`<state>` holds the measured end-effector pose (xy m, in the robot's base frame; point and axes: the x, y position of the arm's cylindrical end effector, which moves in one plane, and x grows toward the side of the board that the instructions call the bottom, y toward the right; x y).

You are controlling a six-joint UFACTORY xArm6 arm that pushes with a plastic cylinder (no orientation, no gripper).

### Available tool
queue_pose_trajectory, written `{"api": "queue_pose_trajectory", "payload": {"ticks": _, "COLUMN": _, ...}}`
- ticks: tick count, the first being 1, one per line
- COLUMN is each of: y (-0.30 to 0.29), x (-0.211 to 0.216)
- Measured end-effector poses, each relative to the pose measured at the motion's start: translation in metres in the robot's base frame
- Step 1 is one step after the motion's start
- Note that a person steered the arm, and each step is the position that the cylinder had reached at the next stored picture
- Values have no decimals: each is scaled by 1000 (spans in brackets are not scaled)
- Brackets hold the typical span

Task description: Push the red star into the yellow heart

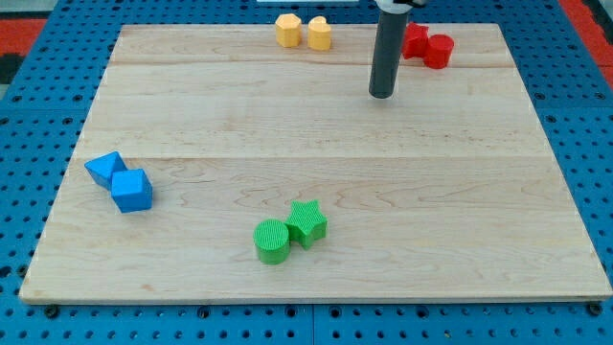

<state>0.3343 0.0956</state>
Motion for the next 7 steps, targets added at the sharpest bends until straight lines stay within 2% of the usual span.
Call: {"api": "queue_pose_trajectory", "payload": {"ticks": 7, "y": 7, "x": 17}}
